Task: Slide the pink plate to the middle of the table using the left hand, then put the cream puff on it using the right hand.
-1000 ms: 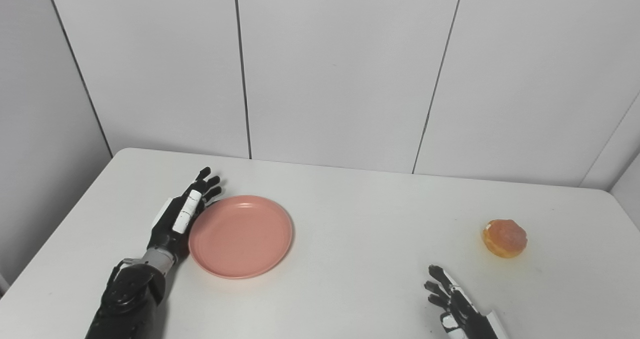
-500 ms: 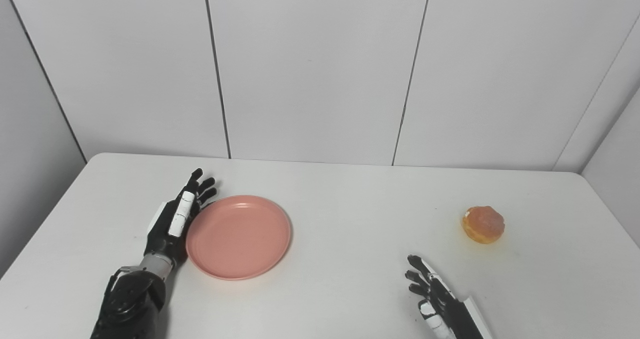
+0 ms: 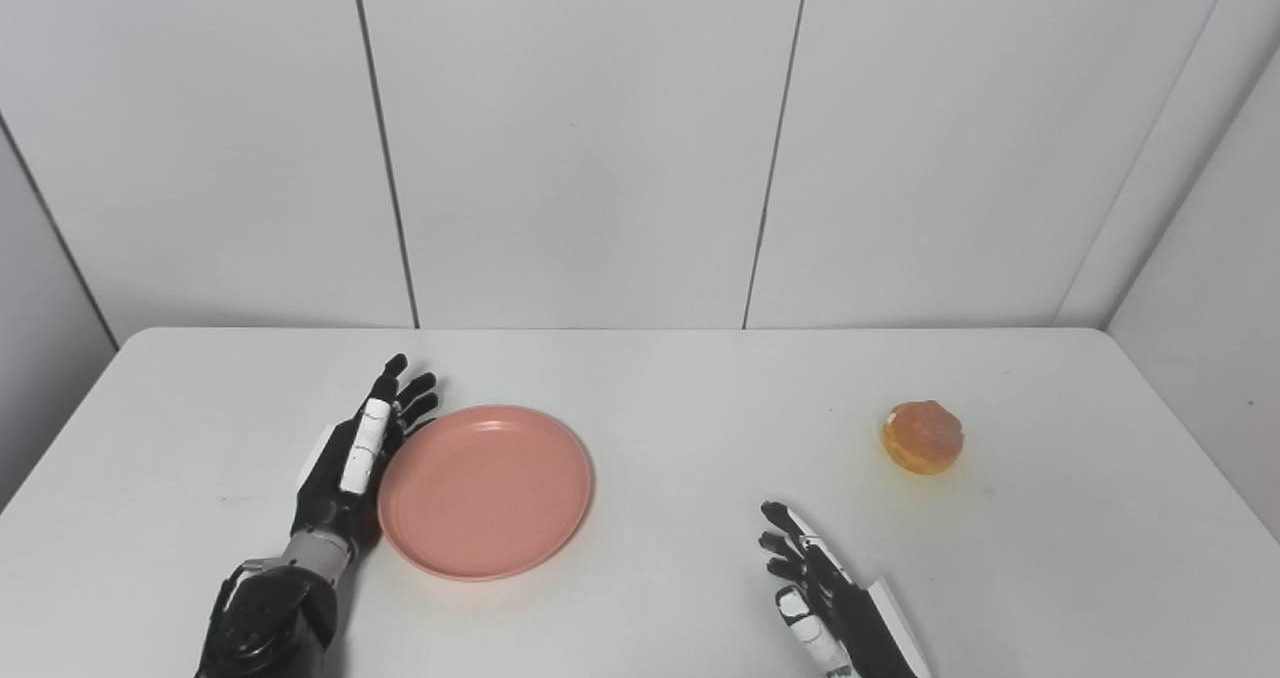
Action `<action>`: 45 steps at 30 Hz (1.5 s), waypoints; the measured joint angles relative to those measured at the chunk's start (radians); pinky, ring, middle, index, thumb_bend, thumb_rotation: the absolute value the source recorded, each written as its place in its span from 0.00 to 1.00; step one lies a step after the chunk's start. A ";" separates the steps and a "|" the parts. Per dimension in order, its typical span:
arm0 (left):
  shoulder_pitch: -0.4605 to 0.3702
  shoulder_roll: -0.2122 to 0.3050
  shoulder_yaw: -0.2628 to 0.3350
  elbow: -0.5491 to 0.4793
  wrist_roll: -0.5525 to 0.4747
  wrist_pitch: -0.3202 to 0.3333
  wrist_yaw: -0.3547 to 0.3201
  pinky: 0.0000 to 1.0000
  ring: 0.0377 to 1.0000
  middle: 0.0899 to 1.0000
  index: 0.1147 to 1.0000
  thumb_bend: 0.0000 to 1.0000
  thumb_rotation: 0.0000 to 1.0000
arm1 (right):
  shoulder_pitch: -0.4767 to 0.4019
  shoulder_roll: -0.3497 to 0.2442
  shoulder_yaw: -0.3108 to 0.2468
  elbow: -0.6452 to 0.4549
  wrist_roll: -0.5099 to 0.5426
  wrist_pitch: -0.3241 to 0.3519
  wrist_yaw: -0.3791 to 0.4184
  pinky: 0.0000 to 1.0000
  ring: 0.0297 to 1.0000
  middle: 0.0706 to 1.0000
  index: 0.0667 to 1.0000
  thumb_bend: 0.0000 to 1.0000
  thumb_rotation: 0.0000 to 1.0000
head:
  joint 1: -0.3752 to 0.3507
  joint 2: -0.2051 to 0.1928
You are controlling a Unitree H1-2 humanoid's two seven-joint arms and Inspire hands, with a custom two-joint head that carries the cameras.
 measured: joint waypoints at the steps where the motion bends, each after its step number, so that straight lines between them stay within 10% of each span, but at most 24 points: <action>1: 0.006 -0.006 0.000 -0.016 0.000 0.012 0.006 0.84 0.90 0.90 0.95 0.95 0.88 | 0.000 0.001 0.002 0.000 -0.001 0.001 -0.001 0.85 0.90 0.94 0.90 0.87 1.00 | 0.000 0.000; 26: 0.061 -0.165 -0.032 -0.167 0.024 0.097 0.084 0.85 0.88 0.84 0.96 0.99 0.89 | -0.004 0.035 0.039 -0.006 -0.006 0.039 -0.022 0.89 0.92 0.95 0.90 0.88 0.99 | -0.094 0.012; 45: 0.061 -0.172 -0.015 -0.181 0.018 0.134 0.084 0.83 0.87 0.80 0.93 1.00 0.84 | -0.016 0.069 0.063 0.009 -0.045 0.038 -0.065 0.95 0.96 0.97 0.95 0.85 0.97 | -0.179 0.005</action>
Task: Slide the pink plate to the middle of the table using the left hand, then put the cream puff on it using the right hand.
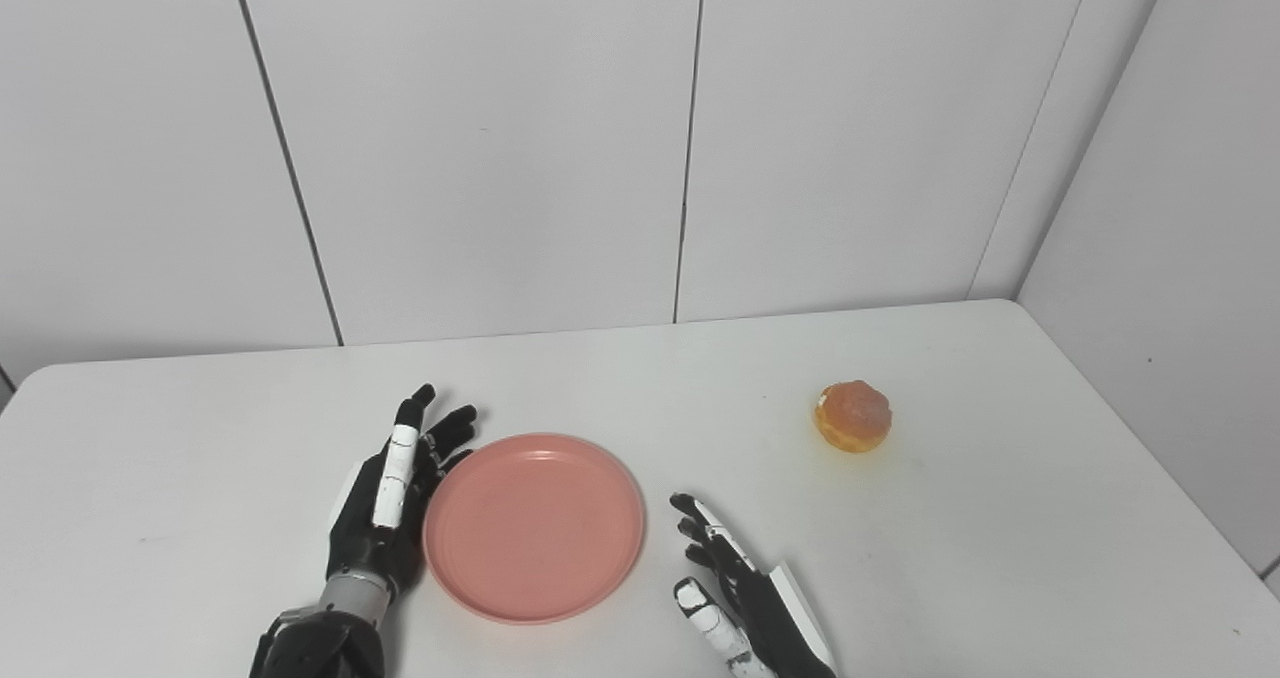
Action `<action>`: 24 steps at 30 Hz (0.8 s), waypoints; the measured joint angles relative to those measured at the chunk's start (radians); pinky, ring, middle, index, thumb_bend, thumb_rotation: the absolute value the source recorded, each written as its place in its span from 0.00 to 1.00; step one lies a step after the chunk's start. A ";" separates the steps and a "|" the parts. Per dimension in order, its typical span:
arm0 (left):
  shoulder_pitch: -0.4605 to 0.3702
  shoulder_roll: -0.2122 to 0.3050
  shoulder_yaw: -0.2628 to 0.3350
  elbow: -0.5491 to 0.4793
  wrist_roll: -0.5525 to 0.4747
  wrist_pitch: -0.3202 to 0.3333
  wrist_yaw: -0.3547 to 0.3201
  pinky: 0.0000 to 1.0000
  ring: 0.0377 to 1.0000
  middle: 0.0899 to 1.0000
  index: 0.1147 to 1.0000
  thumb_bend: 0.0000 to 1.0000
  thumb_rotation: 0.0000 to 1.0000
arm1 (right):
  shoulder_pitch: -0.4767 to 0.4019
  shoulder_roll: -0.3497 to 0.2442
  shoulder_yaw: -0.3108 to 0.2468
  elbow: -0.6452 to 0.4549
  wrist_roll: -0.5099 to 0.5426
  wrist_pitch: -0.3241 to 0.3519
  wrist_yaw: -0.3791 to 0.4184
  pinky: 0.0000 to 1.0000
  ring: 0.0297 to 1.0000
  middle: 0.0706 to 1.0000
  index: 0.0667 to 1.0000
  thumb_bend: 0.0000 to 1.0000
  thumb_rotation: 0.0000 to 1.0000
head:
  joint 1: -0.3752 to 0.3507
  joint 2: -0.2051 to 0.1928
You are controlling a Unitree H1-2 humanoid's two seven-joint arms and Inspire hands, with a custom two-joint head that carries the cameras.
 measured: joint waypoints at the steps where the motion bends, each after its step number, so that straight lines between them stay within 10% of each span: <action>1: 0.000 0.000 0.001 0.000 0.000 0.000 0.000 0.83 0.87 0.79 0.93 1.00 0.84 | 0.000 0.003 0.000 0.002 -0.001 -0.005 -0.005 0.95 0.97 0.97 0.97 0.84 0.97 | 0.000 0.000; 12: -0.004 -0.002 0.004 0.003 -0.001 -0.001 0.000 0.86 0.88 0.79 0.93 1.00 0.84 | 0.027 0.034 -0.037 -0.021 -0.044 -0.047 -0.095 1.00 1.00 0.99 1.00 0.84 1.00 | 0.005 -0.009; 24: -0.015 -0.001 0.006 0.018 -0.004 0.002 -0.022 0.88 0.90 0.79 0.98 1.00 0.86 | 0.012 -0.029 -0.097 -0.319 -0.155 0.080 -0.051 1.00 1.00 1.00 1.00 0.88 1.00 | 0.002 -0.012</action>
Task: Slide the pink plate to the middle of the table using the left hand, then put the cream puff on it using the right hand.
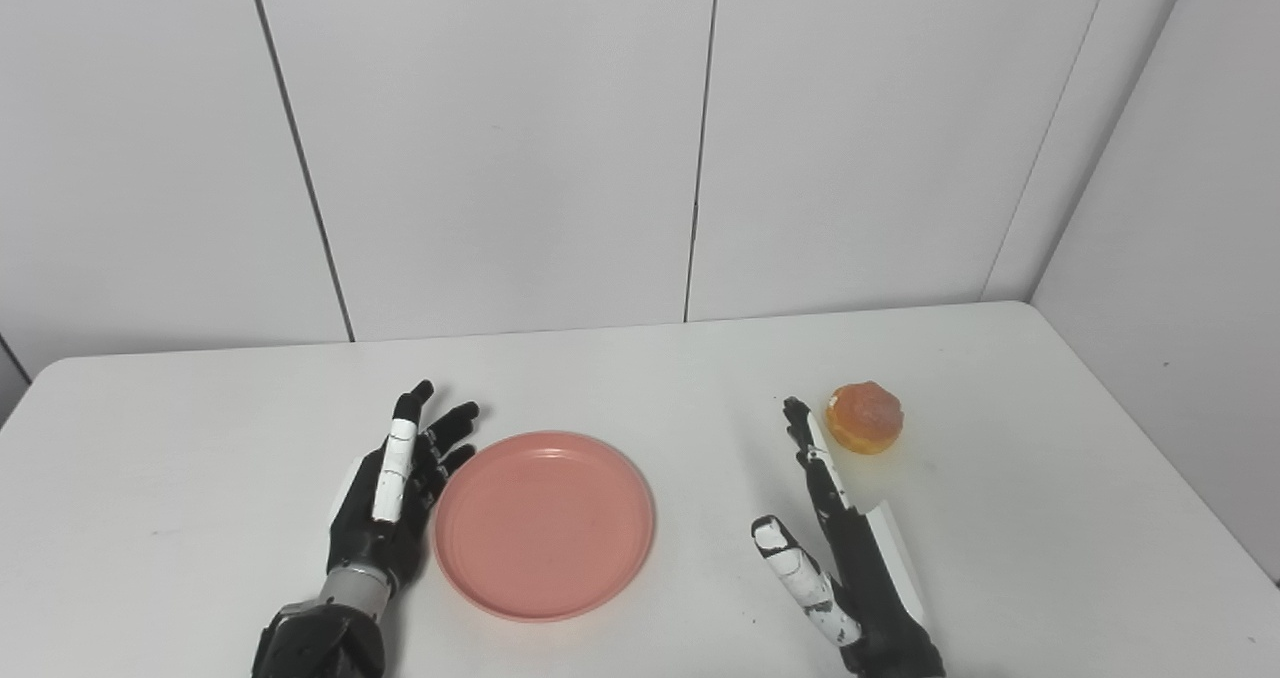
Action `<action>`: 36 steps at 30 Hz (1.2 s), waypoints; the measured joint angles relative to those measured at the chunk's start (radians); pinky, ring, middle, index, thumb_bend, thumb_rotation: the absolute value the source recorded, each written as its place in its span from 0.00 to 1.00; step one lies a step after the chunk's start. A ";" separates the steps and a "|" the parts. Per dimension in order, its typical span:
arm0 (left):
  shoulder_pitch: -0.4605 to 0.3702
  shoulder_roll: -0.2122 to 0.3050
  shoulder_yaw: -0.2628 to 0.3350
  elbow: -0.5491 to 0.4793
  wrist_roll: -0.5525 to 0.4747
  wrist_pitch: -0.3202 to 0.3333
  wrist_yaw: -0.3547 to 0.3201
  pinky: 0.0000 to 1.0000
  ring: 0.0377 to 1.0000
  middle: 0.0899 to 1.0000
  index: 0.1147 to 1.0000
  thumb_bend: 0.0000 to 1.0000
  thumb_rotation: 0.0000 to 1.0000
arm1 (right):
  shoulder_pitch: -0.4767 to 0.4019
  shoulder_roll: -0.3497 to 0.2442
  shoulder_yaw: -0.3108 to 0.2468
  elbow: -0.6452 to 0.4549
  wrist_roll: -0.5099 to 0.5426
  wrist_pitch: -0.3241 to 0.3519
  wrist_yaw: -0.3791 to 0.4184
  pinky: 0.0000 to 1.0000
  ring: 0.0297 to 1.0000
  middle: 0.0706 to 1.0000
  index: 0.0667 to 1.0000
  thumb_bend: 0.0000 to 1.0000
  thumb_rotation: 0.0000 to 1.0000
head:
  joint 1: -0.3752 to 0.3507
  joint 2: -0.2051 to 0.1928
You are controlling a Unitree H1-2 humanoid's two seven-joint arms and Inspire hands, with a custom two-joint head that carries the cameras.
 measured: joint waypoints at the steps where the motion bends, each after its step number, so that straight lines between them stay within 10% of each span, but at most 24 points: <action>1: -0.001 0.000 0.000 0.001 -0.003 0.000 -0.001 0.88 0.90 0.79 0.98 1.00 0.86 | -0.009 -0.008 -0.005 -0.015 -0.012 0.003 0.002 1.00 1.00 1.00 1.00 0.88 1.00 | 0.000 0.000; 9: -0.010 0.000 0.009 0.002 -0.043 0.031 -0.013 0.89 0.89 0.76 0.98 1.00 0.86 | -0.116 -0.081 -0.069 -0.111 -0.114 0.063 0.049 0.99 1.00 1.00 1.00 0.94 0.95 | -0.003 -0.005; 19: -0.011 0.003 0.005 0.004 -0.053 0.034 -0.035 0.93 0.88 0.74 0.99 1.00 0.87 | -0.257 -0.275 -0.100 -0.188 -0.297 0.298 0.300 0.72 0.90 0.96 0.98 1.00 0.76 | 0.003 -0.008; 36: -0.011 0.002 -0.003 0.006 -0.064 0.034 -0.040 0.96 0.88 0.76 0.99 1.00 0.88 | -0.465 -0.569 -0.069 0.025 -0.445 0.328 0.575 0.76 0.92 0.95 0.91 1.00 0.60 | 0.018 -0.015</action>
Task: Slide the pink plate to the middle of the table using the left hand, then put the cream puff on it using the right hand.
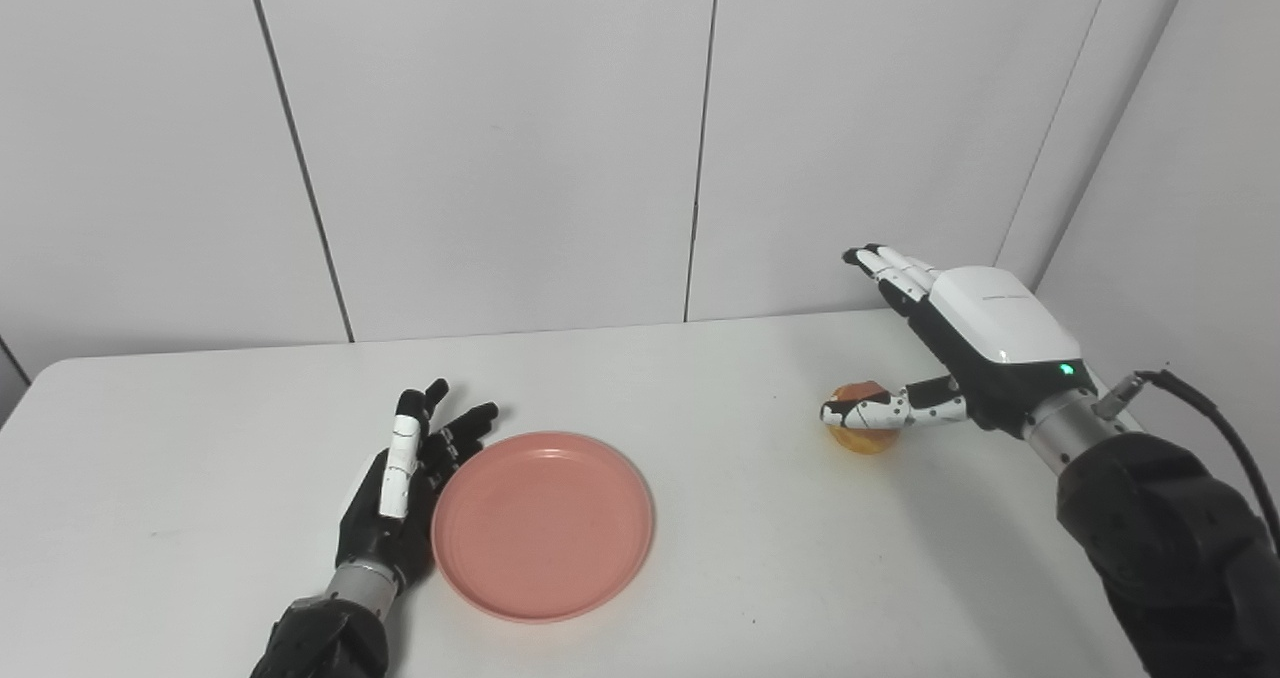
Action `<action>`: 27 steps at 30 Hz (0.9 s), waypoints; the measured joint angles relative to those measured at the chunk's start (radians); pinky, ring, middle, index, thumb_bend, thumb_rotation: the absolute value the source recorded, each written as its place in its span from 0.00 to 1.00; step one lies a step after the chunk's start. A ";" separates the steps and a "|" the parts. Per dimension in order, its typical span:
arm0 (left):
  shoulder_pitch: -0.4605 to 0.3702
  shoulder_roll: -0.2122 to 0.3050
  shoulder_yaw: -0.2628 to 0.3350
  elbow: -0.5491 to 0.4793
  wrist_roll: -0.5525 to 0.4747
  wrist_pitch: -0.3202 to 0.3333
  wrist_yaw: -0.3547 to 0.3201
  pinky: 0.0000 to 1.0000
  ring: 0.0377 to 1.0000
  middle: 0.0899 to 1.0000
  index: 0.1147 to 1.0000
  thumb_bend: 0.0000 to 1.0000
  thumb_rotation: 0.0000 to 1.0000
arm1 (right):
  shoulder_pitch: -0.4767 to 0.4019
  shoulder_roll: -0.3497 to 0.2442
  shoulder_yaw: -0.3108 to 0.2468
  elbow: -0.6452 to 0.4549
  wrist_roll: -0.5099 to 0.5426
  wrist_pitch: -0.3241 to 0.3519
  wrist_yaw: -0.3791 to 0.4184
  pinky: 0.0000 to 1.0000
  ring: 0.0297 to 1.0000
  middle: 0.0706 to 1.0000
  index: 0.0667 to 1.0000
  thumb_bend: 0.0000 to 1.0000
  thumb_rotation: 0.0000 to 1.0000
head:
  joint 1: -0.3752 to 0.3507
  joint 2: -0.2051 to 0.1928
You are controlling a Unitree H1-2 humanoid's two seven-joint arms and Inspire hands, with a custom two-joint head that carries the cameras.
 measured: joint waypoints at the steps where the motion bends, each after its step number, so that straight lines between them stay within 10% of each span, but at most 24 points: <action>1: 0.000 0.000 -0.001 0.000 0.000 0.000 0.000 0.97 0.88 0.75 0.99 1.00 0.88 | -0.013 -0.007 0.004 0.031 -0.003 0.003 0.011 0.75 0.91 0.94 0.91 1.00 0.57 | 0.003 0.000; 17: 0.000 0.000 -0.007 -0.001 0.000 0.000 0.000 0.98 0.87 0.74 0.99 1.00 0.88 | -0.114 -0.024 0.076 0.363 0.048 0.011 0.052 0.56 0.76 0.89 0.88 1.00 0.41 | 0.020 0.000; 27: 0.000 0.000 -0.007 -0.001 0.000 0.000 -0.003 0.99 0.87 0.75 0.99 0.99 0.89 | -0.129 -0.004 0.102 0.474 0.096 0.012 0.027 0.62 0.85 0.93 0.89 1.00 0.42 | 0.023 -0.003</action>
